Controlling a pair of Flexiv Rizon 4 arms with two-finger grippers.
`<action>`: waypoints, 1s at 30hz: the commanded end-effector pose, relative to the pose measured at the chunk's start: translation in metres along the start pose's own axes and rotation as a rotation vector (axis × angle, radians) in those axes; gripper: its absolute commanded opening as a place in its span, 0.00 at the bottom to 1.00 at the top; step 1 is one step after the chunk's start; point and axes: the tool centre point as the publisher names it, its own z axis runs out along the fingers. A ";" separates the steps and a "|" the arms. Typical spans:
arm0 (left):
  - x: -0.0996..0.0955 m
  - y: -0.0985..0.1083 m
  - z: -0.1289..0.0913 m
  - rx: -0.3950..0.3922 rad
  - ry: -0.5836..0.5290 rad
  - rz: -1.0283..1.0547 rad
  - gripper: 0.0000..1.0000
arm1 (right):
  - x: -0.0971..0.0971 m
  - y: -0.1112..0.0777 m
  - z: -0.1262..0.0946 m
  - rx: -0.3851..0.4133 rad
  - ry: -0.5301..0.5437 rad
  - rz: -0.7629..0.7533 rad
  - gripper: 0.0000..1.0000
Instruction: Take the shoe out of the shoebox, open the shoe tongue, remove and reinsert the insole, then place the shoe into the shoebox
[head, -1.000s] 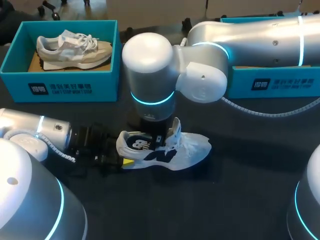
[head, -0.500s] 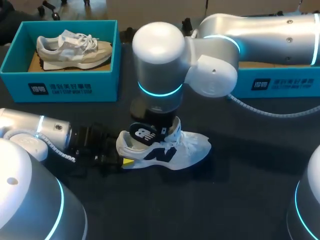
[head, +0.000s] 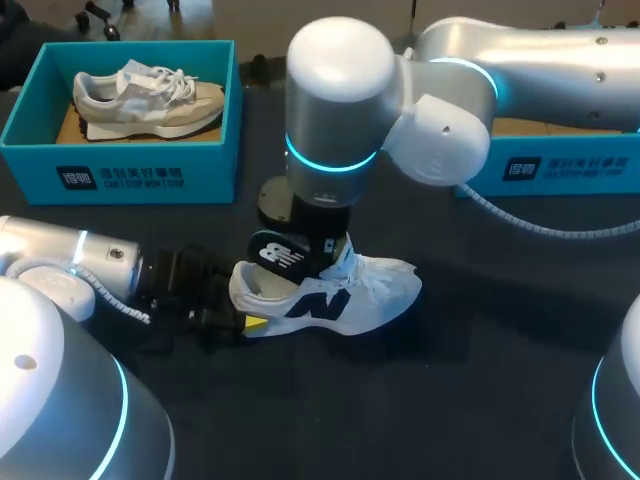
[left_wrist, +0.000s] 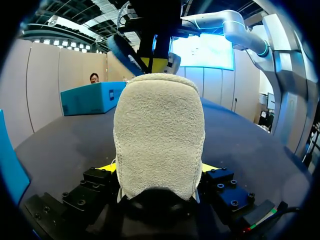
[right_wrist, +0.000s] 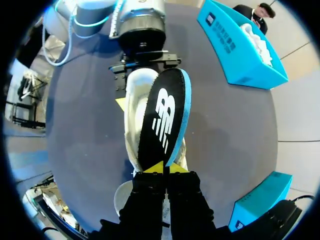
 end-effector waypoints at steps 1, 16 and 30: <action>0.000 0.000 0.001 -0.002 0.000 -0.001 0.00 | -0.006 -0.004 0.001 -0.041 0.031 -0.019 0.00; 0.000 0.000 0.001 -0.002 0.000 -0.001 0.00 | -0.010 0.019 -0.001 -0.133 0.085 -0.176 0.00; 0.000 0.000 0.001 -0.002 0.000 -0.001 0.00 | -0.011 0.045 -0.002 -0.187 0.207 -0.339 0.00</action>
